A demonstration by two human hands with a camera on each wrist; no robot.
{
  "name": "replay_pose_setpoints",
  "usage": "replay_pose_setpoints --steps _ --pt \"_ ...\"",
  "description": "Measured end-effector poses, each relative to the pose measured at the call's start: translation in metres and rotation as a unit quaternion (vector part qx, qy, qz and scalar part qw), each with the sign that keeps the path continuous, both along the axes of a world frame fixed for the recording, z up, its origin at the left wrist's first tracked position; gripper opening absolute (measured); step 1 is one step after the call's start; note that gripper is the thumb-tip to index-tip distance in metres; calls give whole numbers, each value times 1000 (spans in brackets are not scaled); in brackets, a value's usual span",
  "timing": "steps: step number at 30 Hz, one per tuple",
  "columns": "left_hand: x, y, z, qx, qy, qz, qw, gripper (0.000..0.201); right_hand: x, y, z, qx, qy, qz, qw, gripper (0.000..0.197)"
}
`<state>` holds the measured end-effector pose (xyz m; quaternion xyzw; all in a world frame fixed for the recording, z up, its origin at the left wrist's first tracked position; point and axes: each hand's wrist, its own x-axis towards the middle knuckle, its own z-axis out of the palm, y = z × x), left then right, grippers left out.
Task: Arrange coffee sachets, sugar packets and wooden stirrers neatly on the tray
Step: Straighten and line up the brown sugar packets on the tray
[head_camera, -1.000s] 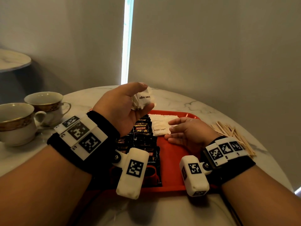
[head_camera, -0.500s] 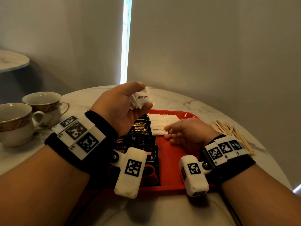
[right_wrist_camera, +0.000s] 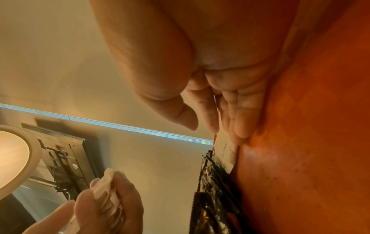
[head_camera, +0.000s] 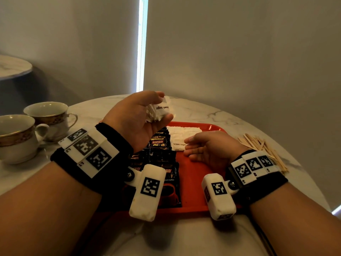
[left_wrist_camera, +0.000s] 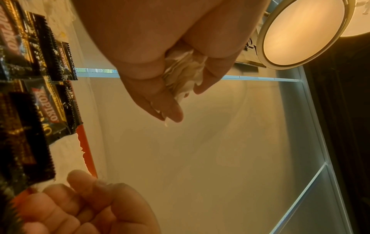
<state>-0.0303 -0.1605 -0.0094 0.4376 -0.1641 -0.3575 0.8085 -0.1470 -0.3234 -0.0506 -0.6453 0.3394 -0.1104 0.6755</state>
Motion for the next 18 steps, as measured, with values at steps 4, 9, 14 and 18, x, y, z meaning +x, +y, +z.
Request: replay_pose_setpoints --steps 4,9,14,18 --pt "-3 -1 0 -14 1 -22 1000 22 0 -1 2 12 5 2 1000 25" --pt "-10 -3 -1 -10 -16 -36 999 31 -3 1 6 -5 -35 5 999 23" --pt "-12 1 -1 4 -46 -77 996 36 -9 6 20 -15 -176 22 984 38" --pt "-14 1 -2 5 -74 -96 993 38 -9 12 24 -19 -237 55 970 44"
